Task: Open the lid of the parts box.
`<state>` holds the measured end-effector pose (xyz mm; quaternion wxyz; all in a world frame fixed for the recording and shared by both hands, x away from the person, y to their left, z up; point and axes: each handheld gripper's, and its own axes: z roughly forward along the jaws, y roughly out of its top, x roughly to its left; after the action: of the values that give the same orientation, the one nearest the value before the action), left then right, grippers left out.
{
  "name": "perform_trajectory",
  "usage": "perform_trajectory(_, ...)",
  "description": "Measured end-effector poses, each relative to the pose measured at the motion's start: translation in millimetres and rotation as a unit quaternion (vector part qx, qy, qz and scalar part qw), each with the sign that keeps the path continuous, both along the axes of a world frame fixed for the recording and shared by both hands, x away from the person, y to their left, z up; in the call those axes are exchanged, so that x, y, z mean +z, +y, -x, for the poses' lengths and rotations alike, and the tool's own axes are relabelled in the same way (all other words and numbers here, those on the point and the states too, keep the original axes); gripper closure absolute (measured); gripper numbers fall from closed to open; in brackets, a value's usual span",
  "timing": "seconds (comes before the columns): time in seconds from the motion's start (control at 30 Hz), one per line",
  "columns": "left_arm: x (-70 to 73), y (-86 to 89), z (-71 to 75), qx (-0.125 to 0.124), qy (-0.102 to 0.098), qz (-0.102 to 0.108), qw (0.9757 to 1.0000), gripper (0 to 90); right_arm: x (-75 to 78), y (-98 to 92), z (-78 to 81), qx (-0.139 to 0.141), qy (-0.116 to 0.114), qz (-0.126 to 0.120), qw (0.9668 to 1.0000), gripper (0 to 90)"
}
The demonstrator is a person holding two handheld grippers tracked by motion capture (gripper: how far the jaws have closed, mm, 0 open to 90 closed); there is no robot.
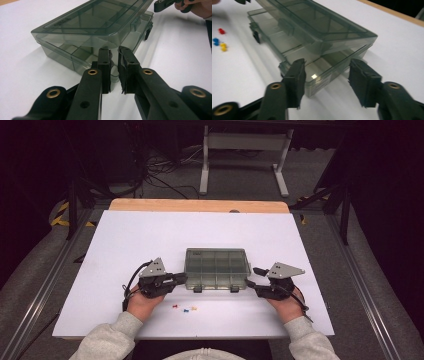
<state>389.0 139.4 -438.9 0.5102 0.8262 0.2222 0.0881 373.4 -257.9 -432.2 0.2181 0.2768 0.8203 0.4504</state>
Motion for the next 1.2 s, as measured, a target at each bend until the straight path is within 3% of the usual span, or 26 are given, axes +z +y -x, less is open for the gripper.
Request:
perform_trajectory(0.2, 0.4, -2.0, -1.1, 0.0, 0.004, 0.001, 1.0, 74.9, 12.7, 7.3, -7.0, -0.006, -0.029, 0.014, 0.9995, 40.3)
perform_trajectory(0.23, 0.7, -2.9, -1.3, -0.003, 0.012, 0.004, 0.9999, 74.9, 15.6, 7.7, -8.3, -0.007, -0.032, 0.012, 0.9994, 40.2)
perform_trajectory(0.3, 2.7, -5.3, -1.4, -0.012, 0.025, 0.007, 0.9996, 66.2, 21.2, 8.1, -11.3, -0.006, -0.039, 0.012, 0.9991, 40.3)
perform_trajectory(0.43, 5.4, -14.9, 1.1, -0.038, 0.014, -0.001, 0.9992, 54.4, 28.2, 10.4, -16.1, 0.001, -0.042, 0.01, 0.9991, 40.9)
perform_trajectory(0.8, -7.2, -30.8, -8.3, -0.066, 0.046, -0.036, 0.9961, 51.3, 37.8, 13.1, -27.5, 0.006, -0.037, -0.007, 0.9993, 42.5)
perform_trajectory(0.9, -9.0, -33.2, -8.6, -0.073, 0.049, -0.049, 0.995, 51.3, 40.3, 12.9, -30.4, 0.007, -0.038, -0.012, 0.9992, 43.1)
perform_trajectory(1.2, -10.3, -34.9, -7.5, -0.077, 0.046, -0.052, 0.9946, 50.7, 45.6, 12.8, -38.8, 0.007, -0.037, -0.022, 0.999, 43.6)
